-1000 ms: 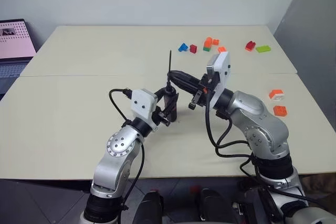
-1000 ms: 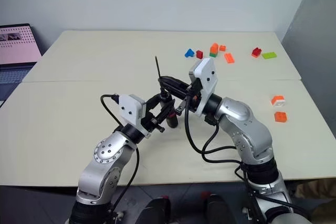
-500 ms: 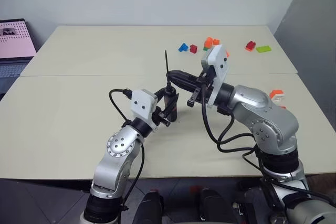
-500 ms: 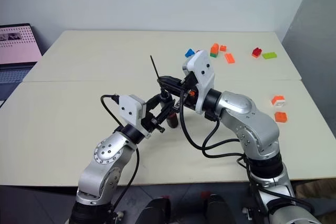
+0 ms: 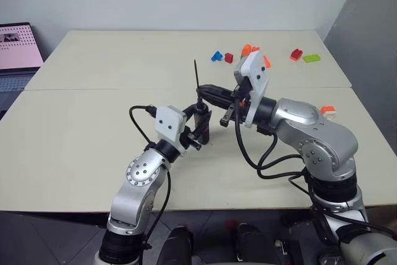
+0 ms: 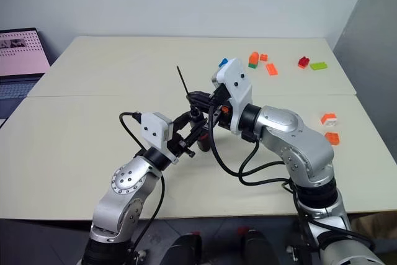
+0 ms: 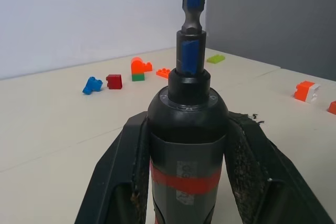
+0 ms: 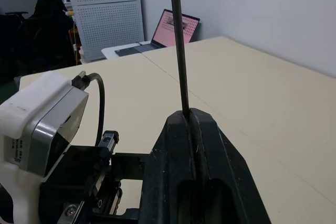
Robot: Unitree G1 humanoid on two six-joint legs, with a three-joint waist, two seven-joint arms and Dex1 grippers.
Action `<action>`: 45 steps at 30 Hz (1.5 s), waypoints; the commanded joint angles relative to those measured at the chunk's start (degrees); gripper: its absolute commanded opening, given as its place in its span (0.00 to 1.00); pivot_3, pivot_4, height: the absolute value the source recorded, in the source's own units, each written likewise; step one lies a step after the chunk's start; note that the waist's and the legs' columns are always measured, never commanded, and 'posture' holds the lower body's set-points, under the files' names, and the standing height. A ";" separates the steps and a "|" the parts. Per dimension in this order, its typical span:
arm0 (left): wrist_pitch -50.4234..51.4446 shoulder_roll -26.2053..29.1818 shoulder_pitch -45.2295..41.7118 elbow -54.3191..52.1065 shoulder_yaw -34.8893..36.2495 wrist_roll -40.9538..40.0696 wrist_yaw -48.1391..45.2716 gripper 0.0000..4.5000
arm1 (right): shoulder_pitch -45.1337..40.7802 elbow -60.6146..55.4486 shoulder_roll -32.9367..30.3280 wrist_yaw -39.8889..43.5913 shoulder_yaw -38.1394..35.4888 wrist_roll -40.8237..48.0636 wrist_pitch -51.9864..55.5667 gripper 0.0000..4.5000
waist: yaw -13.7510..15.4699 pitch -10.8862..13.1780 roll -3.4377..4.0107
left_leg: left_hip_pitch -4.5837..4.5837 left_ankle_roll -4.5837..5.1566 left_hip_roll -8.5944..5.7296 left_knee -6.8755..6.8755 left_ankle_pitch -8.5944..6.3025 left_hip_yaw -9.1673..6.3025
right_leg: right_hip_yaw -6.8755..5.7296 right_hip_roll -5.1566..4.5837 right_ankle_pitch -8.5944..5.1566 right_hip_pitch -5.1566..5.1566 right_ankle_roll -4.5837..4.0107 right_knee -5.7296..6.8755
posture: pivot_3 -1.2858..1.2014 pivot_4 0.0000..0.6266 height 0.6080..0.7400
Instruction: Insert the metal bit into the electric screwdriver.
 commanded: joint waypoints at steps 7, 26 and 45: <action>1.12 0.26 0.73 0.34 -0.34 0.61 0.16 0.36 | 0.51 0.01 -0.83 0.88 1.99 0.62 2.17 0.00 | 0.00 -0.03 0.01 | 0.00 0.00 0.00 0.00 0.00 0.00 | 0.00 0.00 0.00 0.00 0.00 0.00 | 0.52 0.24 1.00; 1.25 0.49 0.31 0.50 -0.05 0.50 0.09 0.36 | -0.72 0.63 -3.20 2.99 -6.26 5.36 2.44 0.88 | 0.03 -0.02 0.02 | -0.32 0.00 -0.01 0.01 0.00 -0.01 | -0.01 0.00 0.01 -0.29 0.00 0.00 | 0.52 0.24 1.00; 0.28 24.38 -30.64 18.75 -10.24 17.89 -18.17 0.36 | 5.29 1.04 -31.63 21.38 -14.31 2.89 -7.98 1.00 | 0.00 0.26 -0.06 | -0.50 0.01 0.00 0.05 0.01 0.08 | 0.00 0.09 0.03 -0.46 0.03 -0.03 | 0.52 0.24 1.00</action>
